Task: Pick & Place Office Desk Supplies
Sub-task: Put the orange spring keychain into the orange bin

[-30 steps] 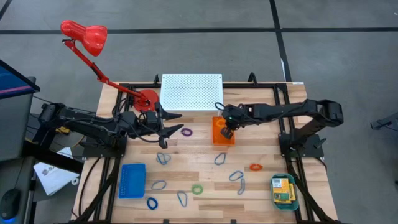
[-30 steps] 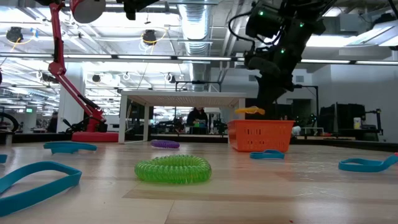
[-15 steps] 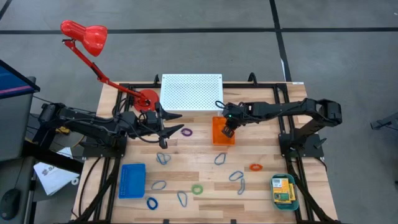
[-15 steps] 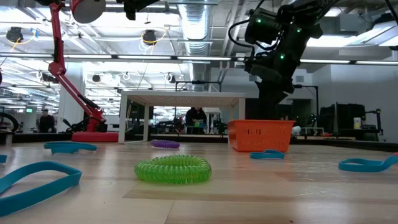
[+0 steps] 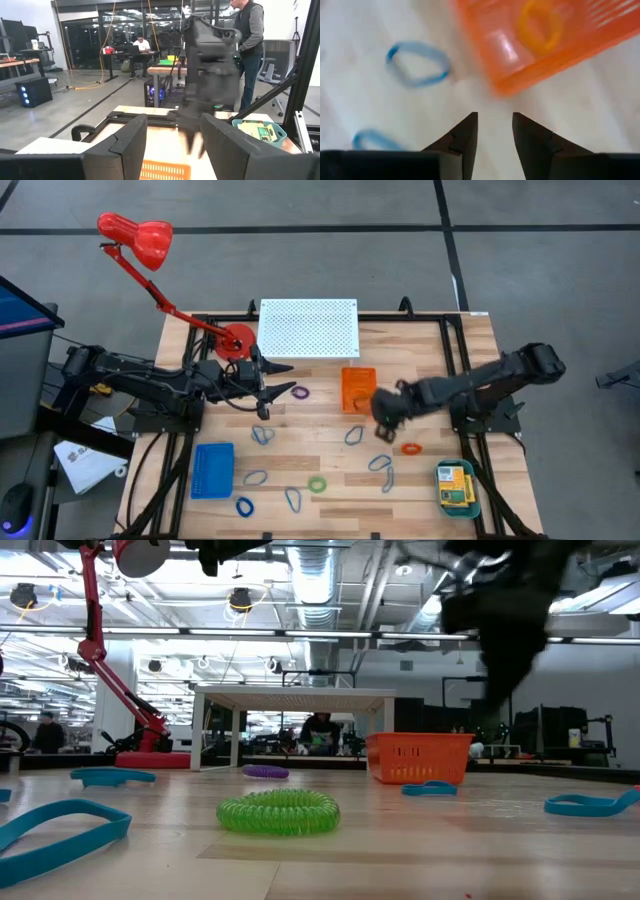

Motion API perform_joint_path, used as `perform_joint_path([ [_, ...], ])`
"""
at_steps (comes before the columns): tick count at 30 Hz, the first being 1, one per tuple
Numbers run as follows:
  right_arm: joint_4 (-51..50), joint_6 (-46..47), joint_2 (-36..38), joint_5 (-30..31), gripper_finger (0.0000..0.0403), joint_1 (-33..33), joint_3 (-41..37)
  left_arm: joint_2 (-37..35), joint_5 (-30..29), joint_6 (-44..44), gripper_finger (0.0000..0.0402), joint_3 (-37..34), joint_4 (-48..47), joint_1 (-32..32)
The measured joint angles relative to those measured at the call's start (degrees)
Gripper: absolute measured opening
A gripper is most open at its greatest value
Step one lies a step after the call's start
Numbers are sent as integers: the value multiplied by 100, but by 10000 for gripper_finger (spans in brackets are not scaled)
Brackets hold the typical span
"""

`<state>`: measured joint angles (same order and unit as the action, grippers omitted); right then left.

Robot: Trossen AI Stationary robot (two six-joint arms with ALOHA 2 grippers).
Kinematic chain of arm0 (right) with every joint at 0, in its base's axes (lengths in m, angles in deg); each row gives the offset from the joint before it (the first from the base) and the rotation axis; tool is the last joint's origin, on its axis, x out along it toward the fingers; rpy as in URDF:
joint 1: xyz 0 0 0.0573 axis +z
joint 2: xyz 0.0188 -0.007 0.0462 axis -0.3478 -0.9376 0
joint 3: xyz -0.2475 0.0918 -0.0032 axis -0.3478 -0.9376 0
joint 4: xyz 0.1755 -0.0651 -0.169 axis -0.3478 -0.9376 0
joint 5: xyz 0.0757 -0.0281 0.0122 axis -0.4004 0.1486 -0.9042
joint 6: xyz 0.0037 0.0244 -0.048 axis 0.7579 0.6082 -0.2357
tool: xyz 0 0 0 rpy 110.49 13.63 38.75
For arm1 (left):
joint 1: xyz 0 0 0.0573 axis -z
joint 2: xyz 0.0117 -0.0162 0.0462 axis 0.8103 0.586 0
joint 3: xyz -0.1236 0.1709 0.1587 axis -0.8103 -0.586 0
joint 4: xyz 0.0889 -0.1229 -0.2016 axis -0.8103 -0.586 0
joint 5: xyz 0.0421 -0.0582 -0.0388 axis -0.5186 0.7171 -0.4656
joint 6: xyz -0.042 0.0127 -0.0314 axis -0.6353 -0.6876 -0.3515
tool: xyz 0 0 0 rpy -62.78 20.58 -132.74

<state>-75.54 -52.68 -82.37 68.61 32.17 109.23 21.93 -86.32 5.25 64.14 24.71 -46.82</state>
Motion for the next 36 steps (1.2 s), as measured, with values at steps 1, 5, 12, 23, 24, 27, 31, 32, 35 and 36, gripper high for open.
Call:
perform_joint_path([
  [1,-64,183,1,18,118,264,-39,0,-4,-4,182,0,4,0],
  [5,-251,915,-6,256,118,1269,-58,0,-28,-6,182,0,24,0],
  [12,-679,2217,-8,824,118,2480,-58,0,-208,-8,182,0,75,0],
  [23,-1024,3775,-14,692,118,2590,-58,0,-253,-33,182,0,192,0],
  [24,-999,3854,-14,656,118,2588,-58,0,-253,-33,182,0,192,0],
  [27,-799,4031,-14,588,118,2582,-155,0,-253,-33,182,0,192,0],
  [31,6,4082,-19,273,118,2545,-631,0,-253,-34,182,0,191,0],
  [32,162,4080,-19,249,118,2544,-748,0,-253,-35,182,0,191,0],
  [35,156,4166,-22,231,118,2518,-923,0,-253,-35,182,0,190,0],
  [36,103,4174,-23,234,118,2518,-923,0,-253,-35,182,0,192,0],
])
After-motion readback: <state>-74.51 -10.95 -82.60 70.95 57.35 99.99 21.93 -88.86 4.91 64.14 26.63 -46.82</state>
